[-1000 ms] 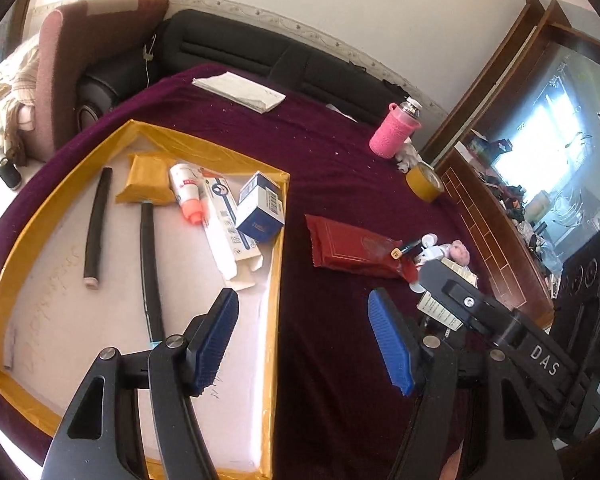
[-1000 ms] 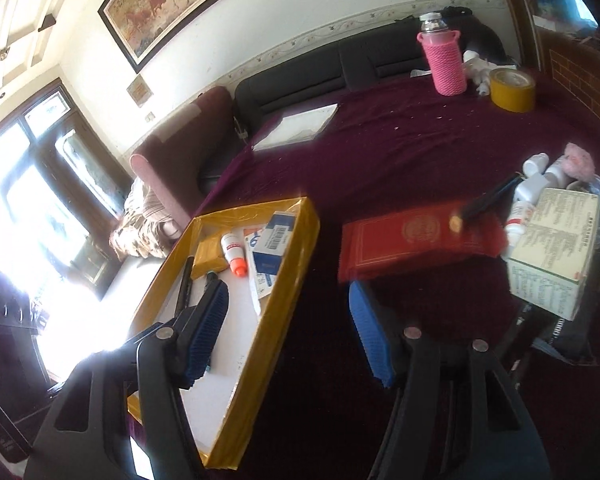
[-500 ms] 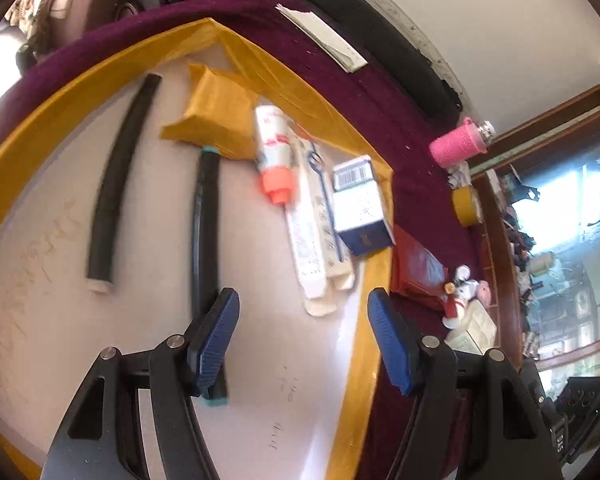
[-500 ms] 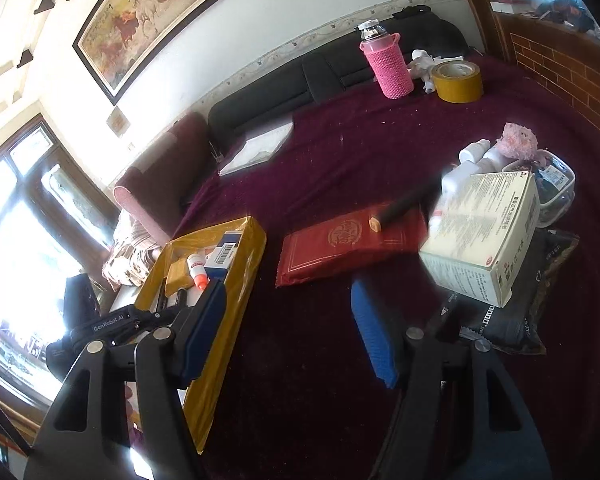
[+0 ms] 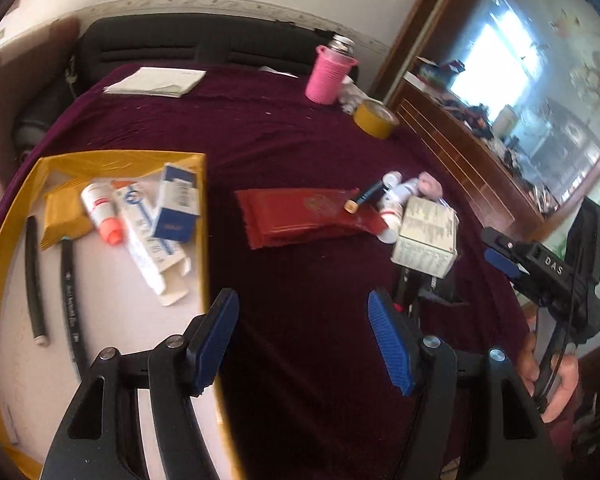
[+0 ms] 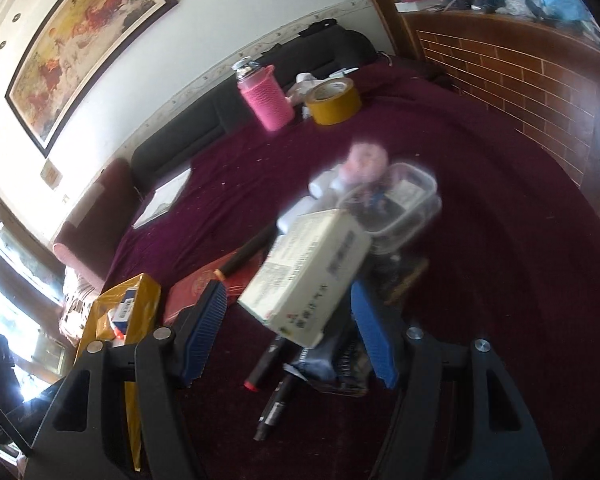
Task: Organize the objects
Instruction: 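Move both grippers back to the pile, then grasp a black pen from the pile with the left gripper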
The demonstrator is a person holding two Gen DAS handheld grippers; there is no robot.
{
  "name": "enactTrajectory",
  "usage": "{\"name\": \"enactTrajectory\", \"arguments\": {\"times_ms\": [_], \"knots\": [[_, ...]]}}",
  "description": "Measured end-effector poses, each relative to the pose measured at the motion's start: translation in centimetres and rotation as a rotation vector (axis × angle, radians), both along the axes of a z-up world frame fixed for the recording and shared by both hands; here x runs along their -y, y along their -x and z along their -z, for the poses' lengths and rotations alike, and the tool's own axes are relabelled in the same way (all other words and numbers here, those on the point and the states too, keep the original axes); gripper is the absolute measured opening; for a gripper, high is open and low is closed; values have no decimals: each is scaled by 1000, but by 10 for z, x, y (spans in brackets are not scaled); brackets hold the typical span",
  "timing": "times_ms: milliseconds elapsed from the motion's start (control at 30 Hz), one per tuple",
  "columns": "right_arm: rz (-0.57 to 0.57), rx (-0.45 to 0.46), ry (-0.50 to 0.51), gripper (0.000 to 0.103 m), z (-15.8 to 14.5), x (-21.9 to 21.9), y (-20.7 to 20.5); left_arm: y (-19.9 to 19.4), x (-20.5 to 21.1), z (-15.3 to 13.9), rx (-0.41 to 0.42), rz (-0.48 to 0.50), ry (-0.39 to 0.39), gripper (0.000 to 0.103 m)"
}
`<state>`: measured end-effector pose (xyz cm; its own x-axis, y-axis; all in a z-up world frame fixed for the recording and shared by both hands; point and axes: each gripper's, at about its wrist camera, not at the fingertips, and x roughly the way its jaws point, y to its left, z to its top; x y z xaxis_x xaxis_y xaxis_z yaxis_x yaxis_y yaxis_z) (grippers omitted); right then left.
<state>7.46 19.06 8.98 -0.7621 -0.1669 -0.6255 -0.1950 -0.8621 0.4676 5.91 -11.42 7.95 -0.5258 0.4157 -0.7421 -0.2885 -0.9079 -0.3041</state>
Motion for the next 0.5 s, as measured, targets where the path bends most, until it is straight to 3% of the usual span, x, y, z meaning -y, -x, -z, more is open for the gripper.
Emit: {"name": "enactTrajectory", "arguments": {"times_ms": [100, 200, 300, 400, 500], "knots": [[26, 15, 4, 64, 9, -19, -5, 3, -30, 2, 12, 64, 35, 61], [36, 4, -9, 64, 12, -35, -4, 10, -50, -3, 29, 108, 1, 61], [66, -15, -43, 64, 13, -50, 4, 31, -69, -13, -13, 107, 0, 61], [82, -28, -55, 64, 16, -64, 16, 63, -99, -19, -96, 156, 114, 61], [81, -33, -34, 64, 24, -76, 24, 100, -128, -11, -118, 244, 243, 61]]}}
